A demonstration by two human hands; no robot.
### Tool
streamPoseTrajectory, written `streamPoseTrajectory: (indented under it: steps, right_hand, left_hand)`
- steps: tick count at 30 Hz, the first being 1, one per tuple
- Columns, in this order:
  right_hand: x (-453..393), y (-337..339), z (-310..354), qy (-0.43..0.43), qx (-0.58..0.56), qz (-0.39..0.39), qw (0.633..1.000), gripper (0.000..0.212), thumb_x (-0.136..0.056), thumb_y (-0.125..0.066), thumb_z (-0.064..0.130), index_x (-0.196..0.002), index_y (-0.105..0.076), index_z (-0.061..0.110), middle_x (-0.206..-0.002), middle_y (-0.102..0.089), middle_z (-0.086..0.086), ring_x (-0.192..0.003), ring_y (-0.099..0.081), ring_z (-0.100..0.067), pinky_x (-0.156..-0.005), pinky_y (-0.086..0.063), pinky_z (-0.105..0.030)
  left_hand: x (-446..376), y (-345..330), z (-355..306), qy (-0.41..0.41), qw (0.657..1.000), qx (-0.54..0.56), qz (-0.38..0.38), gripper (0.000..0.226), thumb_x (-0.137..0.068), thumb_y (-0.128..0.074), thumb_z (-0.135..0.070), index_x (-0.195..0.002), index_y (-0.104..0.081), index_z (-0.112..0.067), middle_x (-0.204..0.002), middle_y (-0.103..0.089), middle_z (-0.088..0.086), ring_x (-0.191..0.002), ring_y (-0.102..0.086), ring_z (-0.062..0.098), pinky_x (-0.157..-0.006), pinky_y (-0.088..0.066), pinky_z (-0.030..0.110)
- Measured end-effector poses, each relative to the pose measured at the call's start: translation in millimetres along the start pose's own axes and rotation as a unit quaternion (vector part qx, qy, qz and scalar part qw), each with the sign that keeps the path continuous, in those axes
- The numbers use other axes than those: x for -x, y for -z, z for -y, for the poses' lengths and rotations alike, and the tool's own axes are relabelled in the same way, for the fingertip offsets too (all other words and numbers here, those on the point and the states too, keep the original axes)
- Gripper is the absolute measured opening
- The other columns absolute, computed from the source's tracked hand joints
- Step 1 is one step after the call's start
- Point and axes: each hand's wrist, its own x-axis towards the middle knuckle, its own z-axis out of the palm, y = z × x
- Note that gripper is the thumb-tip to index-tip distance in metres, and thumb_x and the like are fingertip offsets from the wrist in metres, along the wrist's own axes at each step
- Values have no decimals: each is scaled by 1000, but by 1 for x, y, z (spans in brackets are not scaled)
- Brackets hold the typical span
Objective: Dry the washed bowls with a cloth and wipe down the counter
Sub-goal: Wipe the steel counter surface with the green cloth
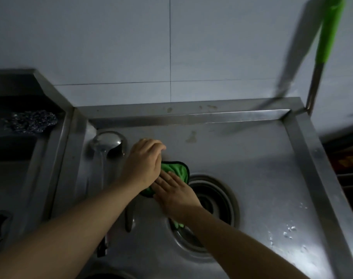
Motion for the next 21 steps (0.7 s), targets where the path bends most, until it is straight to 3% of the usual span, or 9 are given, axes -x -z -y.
streamPoseTrajectory:
  steps: [4,8,15,18,21]
  right_hand:
    - [-19,33,-77,-115,-34,-15,993,55,-107,-22,38,-159,-21,21,-166,-12,2,-154,-4,-16,-125,-11,-41]
    - [-7,66,-163,-240,-47,-53,968,54,-108,-20,37,-160,-14,21,-167,-5,3,-154,2,-15,-125,-3,-36]
    - [99,95,-282,-405,-30,-72,911,55,-108,-18,36,-160,-13,18,-168,-4,2,-154,0,-14,-123,1,-30]
    - [141,93,-284,-399,-16,-78,914,58,-107,-15,37,-159,-16,13,-167,-11,-3,-154,-5,-18,-123,-1,-32]
    - [165,64,-225,-428,-43,-91,898,63,-102,-13,41,-158,-22,12,-166,-14,-5,-154,-5,-20,-124,-4,-35]
  left_hand:
    - [-11,-14,-16,-26,999,-13,-25,28,-93,-45,-13,-104,-70,-7,-106,-66,9,-100,-60,32,-89,-49,44]
    - [-26,-43,-36,-49,997,-10,-50,26,-92,-47,-11,-99,-71,-4,-101,-67,11,-94,-61,36,-85,-51,46]
    - [-47,-84,-101,-95,995,5,-22,28,-94,-45,-17,-99,-71,-8,-105,-67,10,-101,-61,35,-90,-50,44]
    - [-51,-98,-128,-100,995,0,19,27,-92,-48,-20,-102,-70,-11,-108,-66,8,-101,-60,33,-91,-50,41]
    - [-51,-114,-155,-92,993,-22,77,25,-89,-50,-27,-104,-68,-17,-113,-63,4,-104,-59,30,-90,-50,41]
